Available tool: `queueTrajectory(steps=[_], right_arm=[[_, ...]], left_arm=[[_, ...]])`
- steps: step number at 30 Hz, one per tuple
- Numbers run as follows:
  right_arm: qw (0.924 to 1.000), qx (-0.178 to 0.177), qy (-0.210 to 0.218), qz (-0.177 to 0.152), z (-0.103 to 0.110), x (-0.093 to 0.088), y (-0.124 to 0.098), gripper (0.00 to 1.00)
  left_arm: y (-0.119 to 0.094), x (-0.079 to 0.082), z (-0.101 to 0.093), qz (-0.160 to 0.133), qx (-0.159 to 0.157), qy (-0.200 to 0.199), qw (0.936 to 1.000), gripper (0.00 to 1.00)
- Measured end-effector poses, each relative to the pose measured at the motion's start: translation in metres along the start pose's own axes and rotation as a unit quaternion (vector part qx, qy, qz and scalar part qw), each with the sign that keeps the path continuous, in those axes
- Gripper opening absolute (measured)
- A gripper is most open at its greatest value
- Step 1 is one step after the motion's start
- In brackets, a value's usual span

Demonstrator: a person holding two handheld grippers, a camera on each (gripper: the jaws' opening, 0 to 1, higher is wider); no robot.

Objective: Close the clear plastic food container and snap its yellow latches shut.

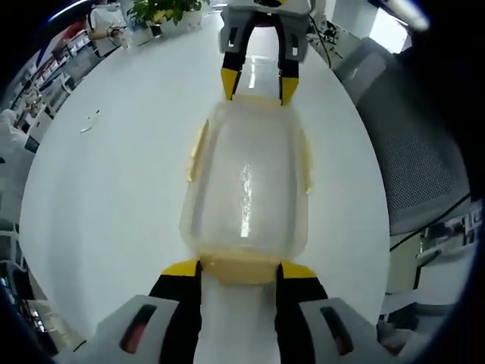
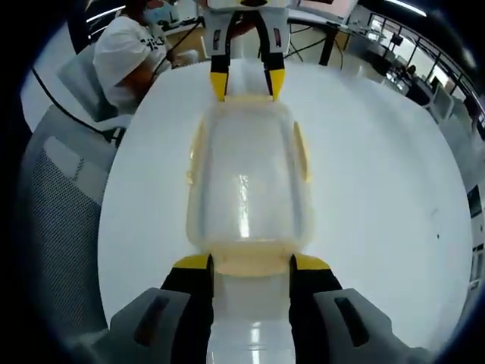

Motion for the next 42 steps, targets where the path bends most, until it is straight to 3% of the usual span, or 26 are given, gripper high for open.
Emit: queueTrajectory(steps=[18,42], right_arm=[[0.9998,-0.011,-0.015,-0.006,0.000,0.010,-0.038,0.35],[0.9991,-0.008,-0.041,-0.011,-0.005,-0.004,-0.051,0.35]], left_arm=[[-0.036,0.008,-0.002,-0.002,0.014,-0.004,0.9999,0.32],[-0.038,0.025,-0.009,0.004,0.019,-0.029,0.9994,0.32]])
Point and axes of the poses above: the point that each gripper's makers call its tool centre point, and the gripper's own axes: y roughly forward along the fingers, z roughly to its left, x roughly out of its top, the point moved 8 cm from there along -y, roughly backward along the fingers, and after that the axes turned 9 degrees about z, right-handed, at the moved point
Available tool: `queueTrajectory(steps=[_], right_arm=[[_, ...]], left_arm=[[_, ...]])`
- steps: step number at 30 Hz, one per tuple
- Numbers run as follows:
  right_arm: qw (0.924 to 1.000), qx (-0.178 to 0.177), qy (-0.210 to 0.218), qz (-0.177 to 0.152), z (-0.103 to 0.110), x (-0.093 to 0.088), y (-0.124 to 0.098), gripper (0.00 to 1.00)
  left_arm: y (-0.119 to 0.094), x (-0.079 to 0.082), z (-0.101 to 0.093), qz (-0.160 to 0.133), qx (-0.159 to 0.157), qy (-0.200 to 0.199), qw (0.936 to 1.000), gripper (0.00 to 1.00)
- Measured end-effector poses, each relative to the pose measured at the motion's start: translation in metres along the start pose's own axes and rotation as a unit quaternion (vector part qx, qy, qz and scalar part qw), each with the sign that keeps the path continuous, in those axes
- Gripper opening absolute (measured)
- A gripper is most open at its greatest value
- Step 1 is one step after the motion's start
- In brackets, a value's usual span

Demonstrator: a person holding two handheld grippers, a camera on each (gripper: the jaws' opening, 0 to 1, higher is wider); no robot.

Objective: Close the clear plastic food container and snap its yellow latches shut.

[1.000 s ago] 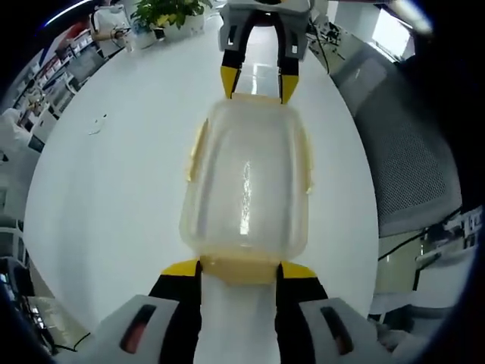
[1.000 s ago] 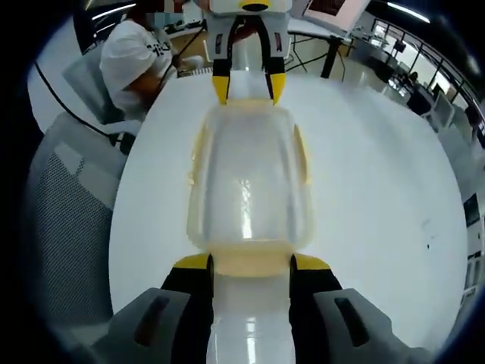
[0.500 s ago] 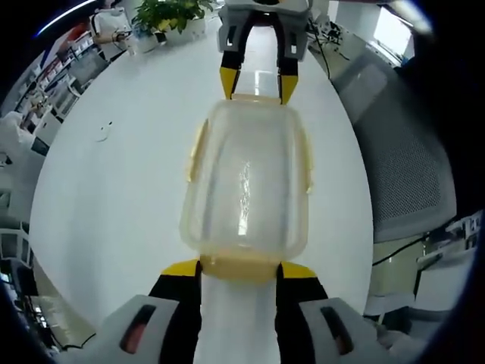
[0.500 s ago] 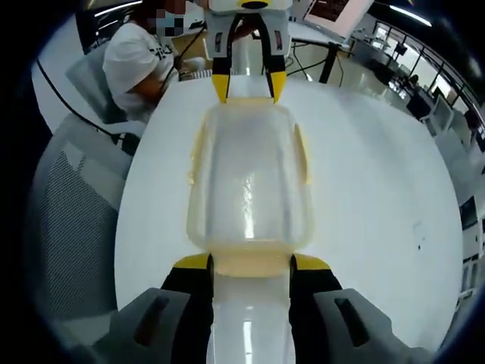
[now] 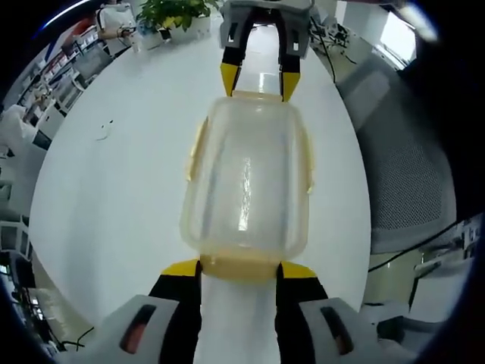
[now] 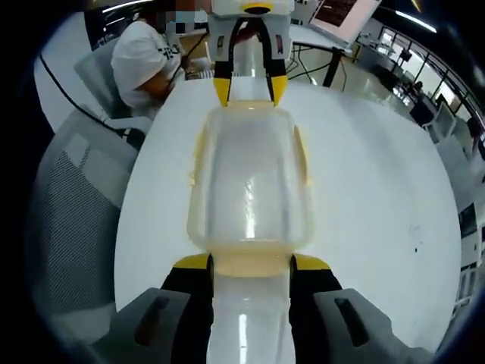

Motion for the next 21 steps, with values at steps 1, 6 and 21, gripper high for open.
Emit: queueTrajectory(steps=[1,6,21], right_arm=[[1.0000,0.000,-0.001,0.000,0.000,-0.002,-0.001,0.35],[1.0000,-0.001,-0.004,0.001,0.000,-0.008,-0.003,0.35],[1.0000,-0.002,-0.003,0.004,0.002,-0.030,-0.014,0.35]], left_arm=[[0.000,0.002,-0.001,-0.001,0.001,-0.001,1.0000,0.32],[-0.001,0.009,-0.004,-0.004,0.003,-0.004,1.0000,0.32],[0.001,0.032,-0.009,-0.010,0.004,-0.006,0.9999,0.32]])
Point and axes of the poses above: the point that each gripper's makers call its tool centre point, and the gripper's own axes: y roughly forward along the fingers, z roughly to its left, x roughly out of its top, the point moved 8 cm from there along -y, roughly backward along the fingers, and after that the axes turned 9 degrees about z, right-handed, at the moved point
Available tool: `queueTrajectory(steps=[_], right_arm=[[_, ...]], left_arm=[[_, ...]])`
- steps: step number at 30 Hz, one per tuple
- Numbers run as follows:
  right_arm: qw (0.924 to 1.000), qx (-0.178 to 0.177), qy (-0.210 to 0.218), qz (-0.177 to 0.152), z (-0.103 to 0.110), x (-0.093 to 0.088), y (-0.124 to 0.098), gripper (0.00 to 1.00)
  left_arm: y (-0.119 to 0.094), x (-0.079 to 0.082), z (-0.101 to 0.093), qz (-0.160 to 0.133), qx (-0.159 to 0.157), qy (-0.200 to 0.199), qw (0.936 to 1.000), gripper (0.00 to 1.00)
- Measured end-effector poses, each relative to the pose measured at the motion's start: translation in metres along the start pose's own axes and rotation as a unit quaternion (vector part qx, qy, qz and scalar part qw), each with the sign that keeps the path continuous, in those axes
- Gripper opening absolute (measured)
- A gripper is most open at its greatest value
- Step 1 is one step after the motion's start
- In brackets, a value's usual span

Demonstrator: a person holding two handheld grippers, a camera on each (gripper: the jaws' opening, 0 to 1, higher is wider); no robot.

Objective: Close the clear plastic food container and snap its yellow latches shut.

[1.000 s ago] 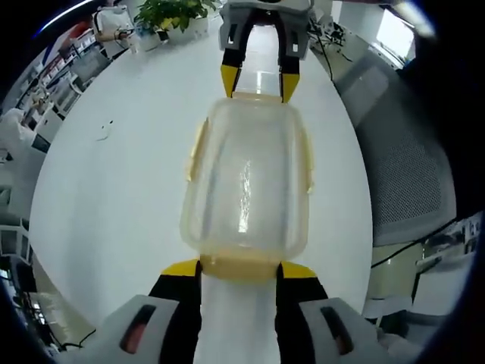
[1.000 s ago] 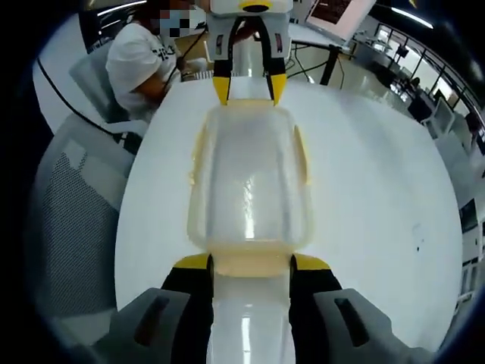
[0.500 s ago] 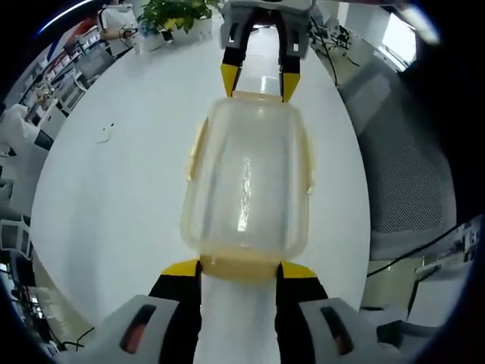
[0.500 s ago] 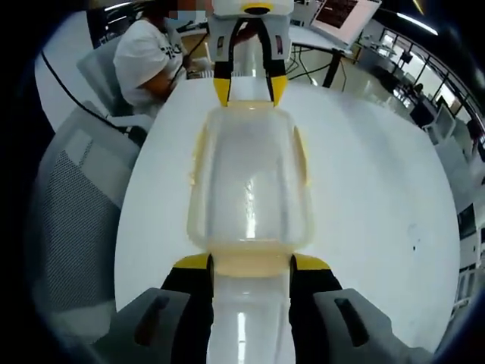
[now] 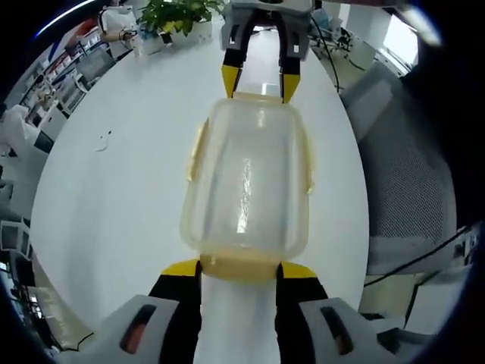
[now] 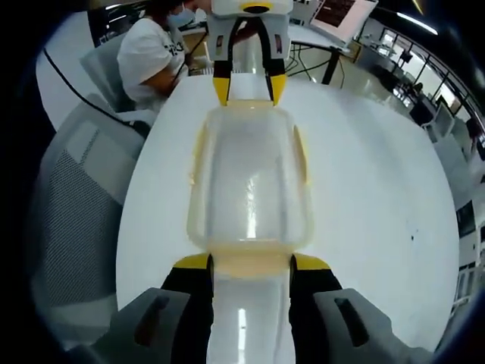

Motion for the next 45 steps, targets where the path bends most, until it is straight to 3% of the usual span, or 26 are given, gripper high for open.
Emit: queueTrajectory(steps=[45], right_arm=[[0.9998,0.012,0.016,-0.001,0.001,-0.078,-0.017,0.35]], left_arm=[[0.020,0.078,-0.009,0.006,-0.012,0.008,0.9999,0.32]])
Point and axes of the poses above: the point that each gripper's makers call its tool centre point, and the gripper's own axes: y roughly forward along the fingers, z roughly to its left, x roughly out of its top, the point moved 8 cm from there along -y, roughly backward along the fingers, and after that the axes turned 9 degrees about z, right-handed, at the moved point
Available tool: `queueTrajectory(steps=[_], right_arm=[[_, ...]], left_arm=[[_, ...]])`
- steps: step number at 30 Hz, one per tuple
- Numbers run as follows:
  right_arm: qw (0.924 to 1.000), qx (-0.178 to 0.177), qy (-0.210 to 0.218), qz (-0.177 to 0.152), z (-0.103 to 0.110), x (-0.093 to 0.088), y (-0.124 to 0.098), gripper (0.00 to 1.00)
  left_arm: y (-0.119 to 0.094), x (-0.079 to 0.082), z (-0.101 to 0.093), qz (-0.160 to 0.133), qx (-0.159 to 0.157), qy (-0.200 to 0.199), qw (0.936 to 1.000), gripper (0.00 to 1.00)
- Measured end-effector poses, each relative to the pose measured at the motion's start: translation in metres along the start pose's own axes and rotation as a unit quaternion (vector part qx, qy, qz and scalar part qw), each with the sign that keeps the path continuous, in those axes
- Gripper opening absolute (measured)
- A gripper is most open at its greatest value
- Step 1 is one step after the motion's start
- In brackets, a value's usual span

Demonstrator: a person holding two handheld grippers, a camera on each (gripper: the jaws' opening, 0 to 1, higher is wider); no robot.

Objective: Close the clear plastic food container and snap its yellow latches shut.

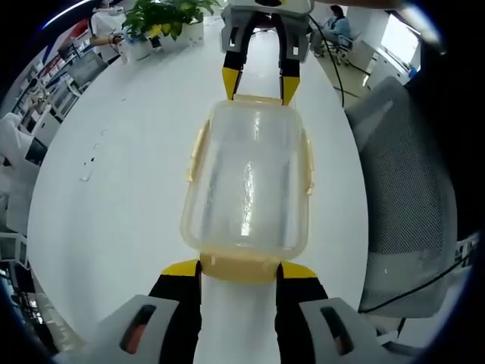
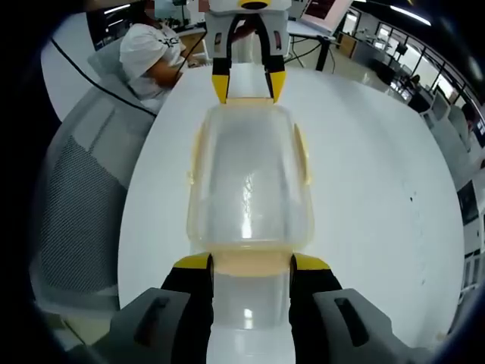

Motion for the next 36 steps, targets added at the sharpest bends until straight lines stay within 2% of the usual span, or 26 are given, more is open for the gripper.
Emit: queueTrajectory(steps=[16,23,36], right_arm=[[1.0000,0.002,0.004,0.003,-0.002,-0.032,-0.001,0.35],[0.9999,0.003,0.013,0.002,-0.005,-0.049,-0.005,0.35],[0.9999,0.003,0.015,0.005,-0.005,-0.062,-0.009,0.35]], left_arm=[[0.012,0.031,-0.002,0.006,-0.002,0.003,1.0000,0.32],[0.016,0.045,0.001,0.000,-0.005,0.007,1.0000,0.32],[0.017,0.060,0.001,-0.003,-0.009,0.011,0.9999,0.32]])
Point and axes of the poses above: the point that each gripper's makers call its tool centre point, and the gripper's own axes: y roughly forward along the fingers, z roughly to its left, x roughly out of its top, the point moved 8 cm from there along -y, roughly backward along the fingers, and after that the axes turned 9 degrees about z, right-handed, at the moved point
